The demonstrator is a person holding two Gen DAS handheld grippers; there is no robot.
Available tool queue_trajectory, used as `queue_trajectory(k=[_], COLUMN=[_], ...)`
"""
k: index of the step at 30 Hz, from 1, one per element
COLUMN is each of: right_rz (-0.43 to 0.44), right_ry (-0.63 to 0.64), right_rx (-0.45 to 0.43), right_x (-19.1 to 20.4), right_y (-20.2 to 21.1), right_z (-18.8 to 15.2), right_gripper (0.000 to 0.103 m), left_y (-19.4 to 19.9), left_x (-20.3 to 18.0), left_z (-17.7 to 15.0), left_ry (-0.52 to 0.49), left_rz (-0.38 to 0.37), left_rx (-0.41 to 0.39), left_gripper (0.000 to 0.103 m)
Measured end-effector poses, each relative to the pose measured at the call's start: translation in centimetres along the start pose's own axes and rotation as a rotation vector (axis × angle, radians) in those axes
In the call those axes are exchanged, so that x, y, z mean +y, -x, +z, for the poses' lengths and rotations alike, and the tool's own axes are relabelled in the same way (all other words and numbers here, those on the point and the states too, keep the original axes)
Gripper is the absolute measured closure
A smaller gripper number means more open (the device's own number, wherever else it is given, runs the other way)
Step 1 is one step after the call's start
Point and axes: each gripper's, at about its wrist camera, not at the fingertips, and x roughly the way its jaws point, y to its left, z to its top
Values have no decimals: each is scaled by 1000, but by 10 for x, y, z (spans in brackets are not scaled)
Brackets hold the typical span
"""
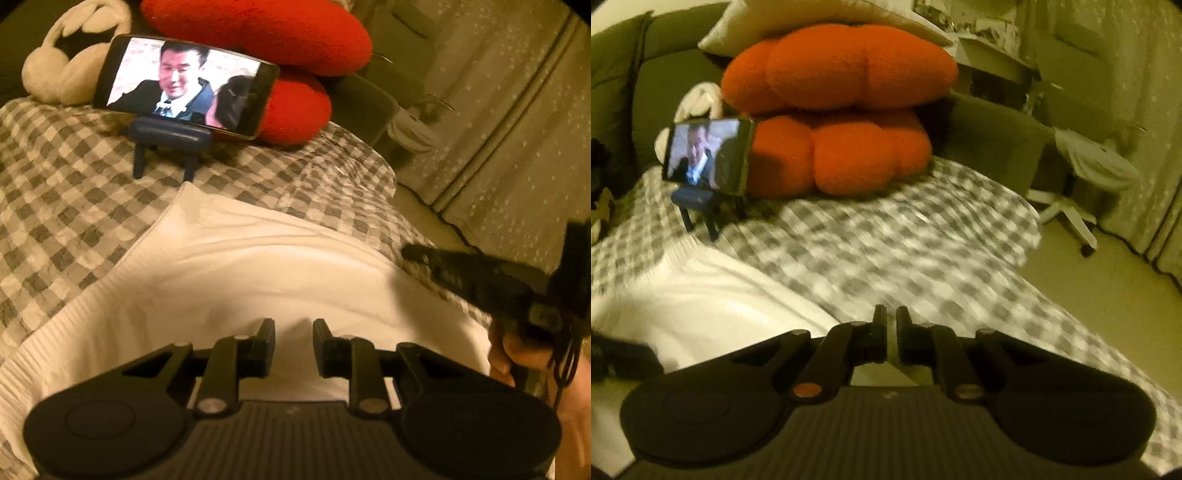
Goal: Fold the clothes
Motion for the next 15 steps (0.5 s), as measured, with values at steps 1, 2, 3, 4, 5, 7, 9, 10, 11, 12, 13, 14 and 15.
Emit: queue_trajectory(k=[1,2,3,4,5,7,9,10,11,12,13,14,15], right_rz=[3,8,22,43,66,117,163,176,187,200,212,225,241], right_ry=[6,14,33,62,94,156,207,221,218,210,202,194,198], right_rx=[10,17,22,20,15,10,16,19,25,31,37,42,62], right_x=[1,3,8,16,24,40,58,64,68,71,74,77,80], right_y=[0,0,-1,-1,-2,-4,-12,-17,-23,-30,-36,-42,-48], right_z=[0,0,1,4,8,16,24,27,30,32,35,37,38], right_gripper=[93,92,92,91,86,67,58,58,58,58,58,58,66], left_y=[1,2,2,1,2,3,4,5,5,5,4,4,3], left_x=[0,0,-1,0,4,15,27,31,34,34,33,32,32], left_z=[0,0,-1,-1,-2,-3,-4,-4,-5,-5,-6,-6,-7], left_ry=[-1,-4,-7,-4,22,106,166,188,200,205,204,202,200], left_rz=[10,22,37,48,54,61,58,59,59,58,59,62,64], left_rx=[-5,-8,-11,-12,-12,-6,-2,-2,-2,-2,-2,-3,-5], left_gripper=[80,80,80,80,81,82,87,90,91,91,91,91,91])
